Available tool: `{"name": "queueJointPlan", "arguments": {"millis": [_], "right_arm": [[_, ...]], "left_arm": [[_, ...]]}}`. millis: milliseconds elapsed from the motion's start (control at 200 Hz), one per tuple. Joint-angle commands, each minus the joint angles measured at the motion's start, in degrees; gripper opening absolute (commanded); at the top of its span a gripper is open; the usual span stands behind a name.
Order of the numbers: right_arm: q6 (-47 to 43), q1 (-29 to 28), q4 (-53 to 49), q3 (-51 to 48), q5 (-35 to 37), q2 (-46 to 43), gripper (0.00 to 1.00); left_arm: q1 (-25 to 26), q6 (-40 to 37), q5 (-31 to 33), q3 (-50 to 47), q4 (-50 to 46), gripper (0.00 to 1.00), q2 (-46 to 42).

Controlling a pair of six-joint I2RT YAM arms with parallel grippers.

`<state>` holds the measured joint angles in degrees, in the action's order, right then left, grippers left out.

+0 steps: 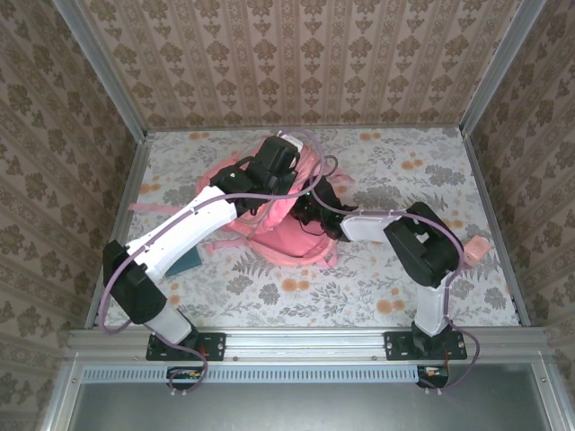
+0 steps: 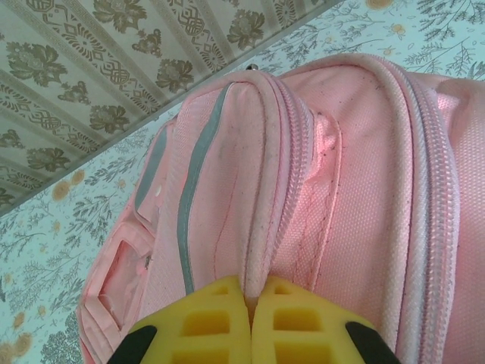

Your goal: Pack the student bag

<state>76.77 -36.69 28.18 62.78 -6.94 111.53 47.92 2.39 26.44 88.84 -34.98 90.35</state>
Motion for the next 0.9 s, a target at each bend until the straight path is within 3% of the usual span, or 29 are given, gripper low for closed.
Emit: {"name": "queueJointPlan", "arguments": {"millis": [0, 80, 195, 280, 595, 895], "right_arm": [[2.0, -1.1, 2.9, 5.8, 3.2, 3.3, 0.19], [3.1, -1.2, 0.7, 8.7, 1.5, 5.8, 0.27], [4.6, -1.1, -0.2, 7.7, -0.1, 5.7, 0.55], [5.0, -0.7, 0.1, 4.2, -0.1, 3.0, 0.63], [5.6, 1.2, 1.3, -9.5, -3.3, -10.0, 0.69], [6.2, 6.4, -0.7, -21.3, -6.1, -23.6, 0.63]], "left_arm": [[0.1, 1.5, 2.2, 1.1, 8.9, 0.01, -4.2], [0.0, 1.7, 2.3, 1.1, 8.7, 0.01, -4.3], [-0.4, 2.4, 2.4, 1.0, 8.3, 0.01, -4.4], [-0.8, 2.8, 1.9, 0.7, 8.1, 0.01, -4.2], [-2.3, 4.2, -1.3, -0.2, 9.1, 0.02, -3.4], [-3.4, 6.1, -6.8, 0.1, 10.3, 0.02, 0.3]]}}
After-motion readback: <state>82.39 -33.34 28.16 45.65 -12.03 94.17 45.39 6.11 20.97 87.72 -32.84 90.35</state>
